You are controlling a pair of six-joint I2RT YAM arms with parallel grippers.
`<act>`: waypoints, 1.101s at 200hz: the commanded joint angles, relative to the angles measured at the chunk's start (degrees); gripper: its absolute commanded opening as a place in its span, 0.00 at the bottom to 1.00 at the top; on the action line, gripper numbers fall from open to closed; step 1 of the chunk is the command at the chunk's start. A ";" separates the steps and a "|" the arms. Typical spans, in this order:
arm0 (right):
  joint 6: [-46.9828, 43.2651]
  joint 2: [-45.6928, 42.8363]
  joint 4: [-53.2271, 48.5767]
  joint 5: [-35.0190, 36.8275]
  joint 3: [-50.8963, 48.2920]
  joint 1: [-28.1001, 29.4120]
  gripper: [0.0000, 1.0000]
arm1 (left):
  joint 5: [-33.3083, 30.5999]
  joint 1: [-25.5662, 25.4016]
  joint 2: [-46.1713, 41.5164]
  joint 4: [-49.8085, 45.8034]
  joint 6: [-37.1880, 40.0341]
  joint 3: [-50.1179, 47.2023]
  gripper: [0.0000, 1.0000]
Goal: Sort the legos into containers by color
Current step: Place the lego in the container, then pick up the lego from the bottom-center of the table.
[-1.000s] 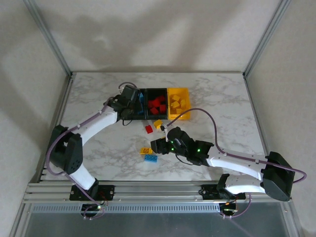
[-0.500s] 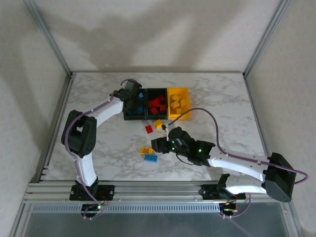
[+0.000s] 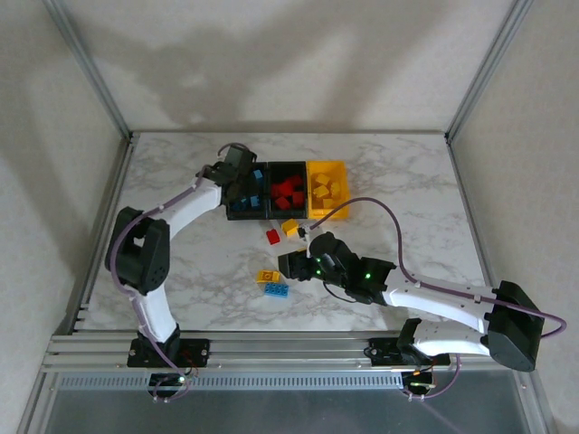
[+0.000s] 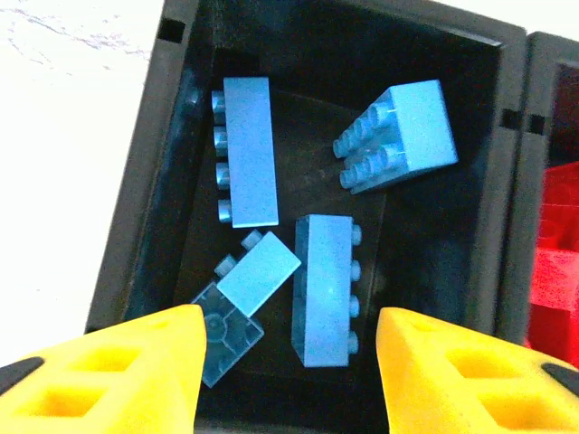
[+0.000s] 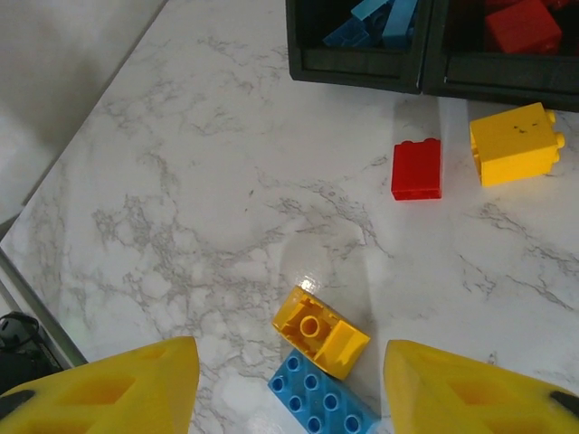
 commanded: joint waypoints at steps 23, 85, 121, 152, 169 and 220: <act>1.61 1.08 -5.63 3.29 3.71 0.58 0.61 | 4.78 -1.39 -14.01 -0.08 -1.47 -9.12 0.54; -4.02 5.20 -6.07 -0.13 4.27 0.74 0.70 | 9.11 -1.85 -28.44 -0.64 -4.59 -23.33 0.57; -9.65 8.12 -4.99 -0.34 2.49 0.69 0.71 | 12.38 -1.85 -34.99 -1.90 -7.19 -29.88 0.59; -11.05 9.61 -1.19 -3.83 0.93 0.67 0.70 | 15.36 -1.80 -39.29 -1.50 -9.76 -35.49 0.61; -12.28 10.06 0.83 -5.79 -0.04 0.74 0.69 | 15.08 -1.76 -40.67 -2.10 -10.45 -37.61 0.61; -15.91 18.21 3.12 -6.70 0.58 1.95 0.68 | 14.39 -1.58 -41.85 -3.53 -10.77 -39.00 0.61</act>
